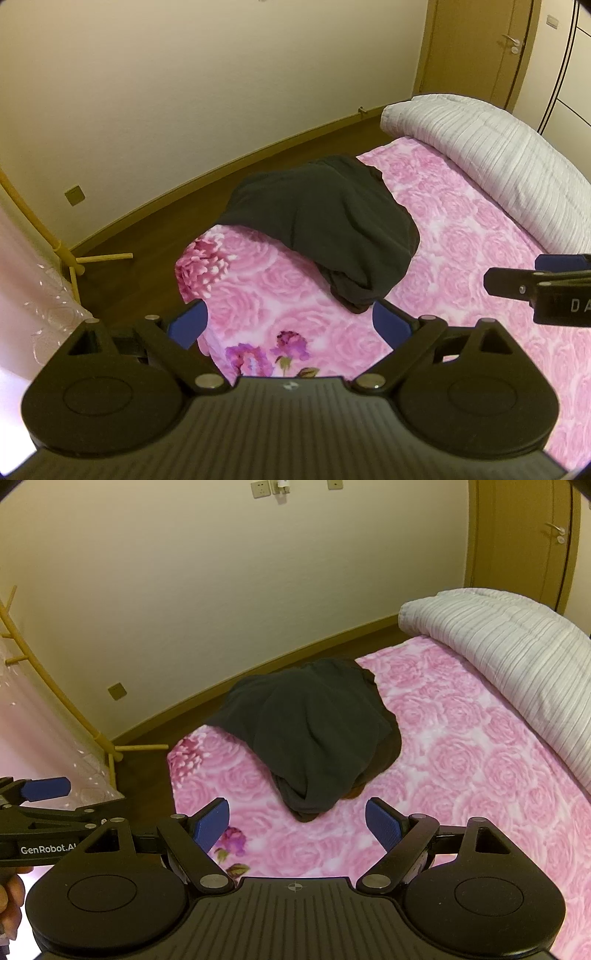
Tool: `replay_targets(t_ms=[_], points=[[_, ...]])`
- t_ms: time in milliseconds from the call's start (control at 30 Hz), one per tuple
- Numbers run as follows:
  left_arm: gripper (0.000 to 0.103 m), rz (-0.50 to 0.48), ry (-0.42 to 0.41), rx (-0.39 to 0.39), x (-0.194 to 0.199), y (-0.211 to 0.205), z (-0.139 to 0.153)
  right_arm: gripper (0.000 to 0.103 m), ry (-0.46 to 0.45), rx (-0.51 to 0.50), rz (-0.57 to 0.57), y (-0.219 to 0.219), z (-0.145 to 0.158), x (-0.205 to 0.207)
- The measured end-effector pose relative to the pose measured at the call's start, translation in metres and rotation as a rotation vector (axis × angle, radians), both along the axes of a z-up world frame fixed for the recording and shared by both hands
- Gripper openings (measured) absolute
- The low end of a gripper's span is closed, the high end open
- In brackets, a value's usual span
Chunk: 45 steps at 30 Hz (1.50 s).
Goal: Fold clothes
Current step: 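Move both grippers toward the crumpled black shirt on the bed, then grasp the black shirt with both grippers and lift it off the bed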
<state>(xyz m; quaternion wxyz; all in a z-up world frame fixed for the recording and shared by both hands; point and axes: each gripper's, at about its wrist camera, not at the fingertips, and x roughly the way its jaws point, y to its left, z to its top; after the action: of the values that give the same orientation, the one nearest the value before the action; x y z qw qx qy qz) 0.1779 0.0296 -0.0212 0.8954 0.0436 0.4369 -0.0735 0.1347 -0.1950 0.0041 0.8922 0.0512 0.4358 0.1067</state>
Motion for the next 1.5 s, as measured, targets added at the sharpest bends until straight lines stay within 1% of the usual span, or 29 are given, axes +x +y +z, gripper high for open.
replay_targets(t_ms=[300,567,667,733,867,1000,1133,1300,1367,1500], points=[[0.095,-0.016,0.005,0.001,0.0,-0.001,-0.001,0.084,0.002,0.001,-0.002,-0.002,-0.001,-0.001],[0.095,-0.011,0.004,0.004,0.001,-0.003,0.0,0.084,0.005,0.007,0.004,-0.005,-0.003,0.0],[0.095,-0.005,-0.008,0.007,0.0,-0.004,-0.001,0.084,0.01,0.012,0.015,-0.009,-0.007,0.0],[0.095,-0.003,-0.03,0.001,0.0,-0.003,-0.003,0.084,0.009,0.008,0.034,-0.013,-0.014,0.001],[0.095,-0.01,-0.045,0.071,0.003,0.001,-0.009,0.084,0.027,-0.003,0.045,-0.026,-0.035,0.005],[0.095,-0.074,-0.062,0.129,0.017,0.002,-0.02,0.084,0.049,0.019,0.021,-0.042,-0.053,0.012],[0.095,-0.195,-0.059,0.195,0.052,-0.001,-0.048,0.084,0.064,0.043,-0.007,-0.052,-0.07,0.036],[0.095,-0.399,-0.097,0.315,0.115,-0.012,-0.101,0.084,0.053,0.068,0.016,-0.052,-0.101,0.077],[0.095,-0.486,-0.086,0.351,0.146,-0.016,-0.125,0.084,0.071,0.084,0.002,-0.051,-0.118,0.097],[0.095,-0.616,-0.048,0.393,0.2,-0.022,-0.176,0.084,0.119,0.147,-0.065,-0.054,-0.161,0.143]])
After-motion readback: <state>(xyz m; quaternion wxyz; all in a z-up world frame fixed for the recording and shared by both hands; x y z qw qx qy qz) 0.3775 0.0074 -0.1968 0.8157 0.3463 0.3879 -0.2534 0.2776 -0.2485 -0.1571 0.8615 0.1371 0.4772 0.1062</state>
